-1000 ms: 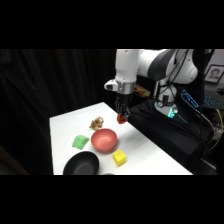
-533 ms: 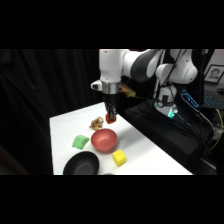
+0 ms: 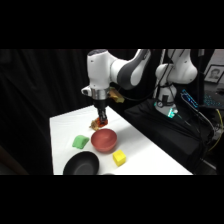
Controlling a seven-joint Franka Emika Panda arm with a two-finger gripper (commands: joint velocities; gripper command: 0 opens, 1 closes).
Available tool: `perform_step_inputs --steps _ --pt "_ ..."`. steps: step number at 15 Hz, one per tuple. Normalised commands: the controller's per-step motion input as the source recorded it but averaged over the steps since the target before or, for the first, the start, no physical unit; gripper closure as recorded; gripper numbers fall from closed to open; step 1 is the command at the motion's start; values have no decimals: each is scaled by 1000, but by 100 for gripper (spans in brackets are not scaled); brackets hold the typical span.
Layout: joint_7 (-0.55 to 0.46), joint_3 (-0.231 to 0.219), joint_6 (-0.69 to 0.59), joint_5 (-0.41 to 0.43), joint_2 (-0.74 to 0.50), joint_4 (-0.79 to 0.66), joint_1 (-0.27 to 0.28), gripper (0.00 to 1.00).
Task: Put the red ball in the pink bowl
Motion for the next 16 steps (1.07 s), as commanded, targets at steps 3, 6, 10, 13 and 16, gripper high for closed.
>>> perform_step_inputs --steps 3,6,10,13,16 --pt "-95 -55 220 3 246 178 11 97" --pt "-86 -59 213 24 230 150 29 97" --pt "-74 -69 191 37 228 140 57 97" --pt "-79 -72 151 57 192 140 80 97" --pt "-110 -61 126 89 173 162 78 66"
